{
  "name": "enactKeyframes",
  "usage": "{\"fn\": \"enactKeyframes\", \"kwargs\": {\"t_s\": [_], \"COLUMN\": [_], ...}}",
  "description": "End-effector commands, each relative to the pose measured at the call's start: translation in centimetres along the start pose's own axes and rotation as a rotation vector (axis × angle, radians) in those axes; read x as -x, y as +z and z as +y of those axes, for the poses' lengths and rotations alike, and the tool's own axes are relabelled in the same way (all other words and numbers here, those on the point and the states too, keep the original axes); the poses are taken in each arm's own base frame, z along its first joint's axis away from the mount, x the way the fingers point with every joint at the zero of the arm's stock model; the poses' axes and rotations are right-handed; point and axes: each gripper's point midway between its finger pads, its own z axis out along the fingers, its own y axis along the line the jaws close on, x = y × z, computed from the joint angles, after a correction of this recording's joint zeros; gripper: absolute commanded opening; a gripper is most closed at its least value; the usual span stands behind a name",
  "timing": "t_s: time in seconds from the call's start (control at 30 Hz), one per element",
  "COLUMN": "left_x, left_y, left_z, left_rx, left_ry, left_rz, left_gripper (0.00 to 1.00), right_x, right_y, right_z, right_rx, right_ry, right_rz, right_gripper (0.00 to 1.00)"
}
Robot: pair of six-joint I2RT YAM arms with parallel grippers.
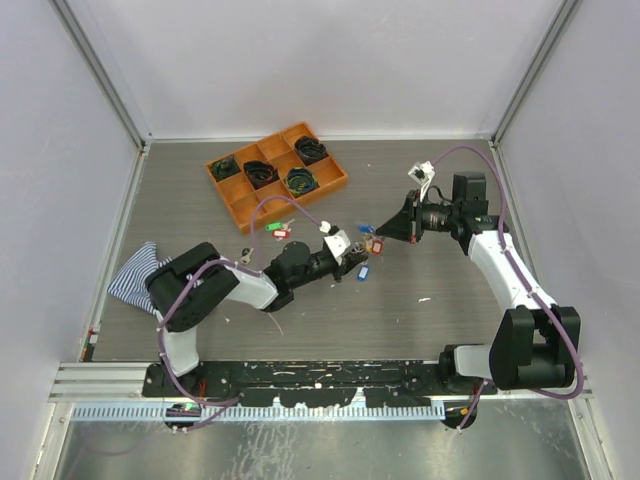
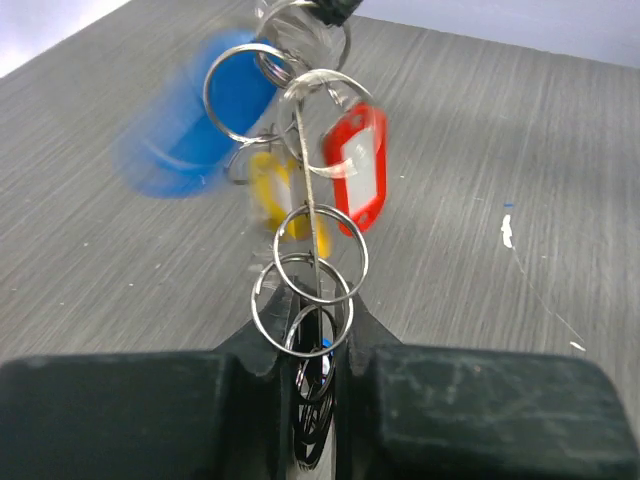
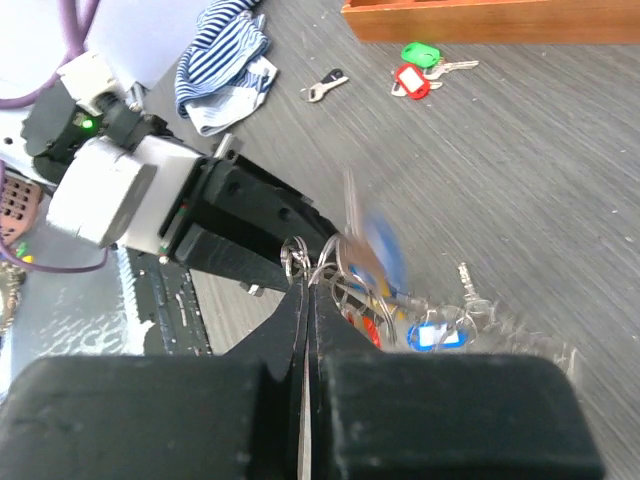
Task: Remove the keys from the keyring
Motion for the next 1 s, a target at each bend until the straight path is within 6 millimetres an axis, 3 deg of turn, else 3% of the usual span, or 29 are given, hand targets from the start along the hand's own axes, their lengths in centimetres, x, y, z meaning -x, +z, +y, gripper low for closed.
{"fn": "enactKeyframes", "kwargs": {"t_s": [0.0,0.2,0.3,0.37,0.4,0.5,0.63,0.8,0.97], "left_x": [4.1,4.5,5.3,4.9,5.7,6.1,7.8,11.4,12.8], "left_y": [0.4,-0.5,-1.2,-2.2,-2.3,-3.9,-6.0,-8.0,-9.8], "left_z": [0.1,-0.3,-0.5,-0.7,-0.7,-1.2,-1.3,-1.2,-1.7], "left_rx": [0.000,-0.032,-0.054,-0.071,-0.078,-0.115,-0.140,-0.133,-0.143], "left_ry": [0.039,0.058,0.076,0.078,0.089,0.095,0.118,0.112,0.075], "left_rz": [-0.124,-0.006,0.095,0.195,0.199,0.315,0.447,0.534,0.601], "left_gripper": [0.00,0.00,0.00,0.00,0.00,0.00,0.00,0.00,0.00], "right_x": [0.9,0.4,0.6,1.0,1.3,2.2,2.6,2.9,2.9], "right_y": [0.1,-0.1,-0.4,-1.0,-1.4,-3.1,-4.3,-4.6,-4.6], "right_z": [0.9,0.3,0.6,1.0,1.1,1.6,2.6,3.3,3.2], "right_rx": [0.046,0.027,0.025,0.024,0.021,0.018,0.031,0.047,0.039], "right_ry": [-0.042,-0.048,-0.065,-0.080,-0.087,-0.103,-0.137,-0.173,-0.187], "right_rz": [-0.023,-0.011,-0.015,-0.031,-0.043,-0.089,-0.124,-0.138,-0.139], "right_gripper": [0.01,0.04,0.21,0.35,0.41,0.53,0.57,0.58,0.65]}}
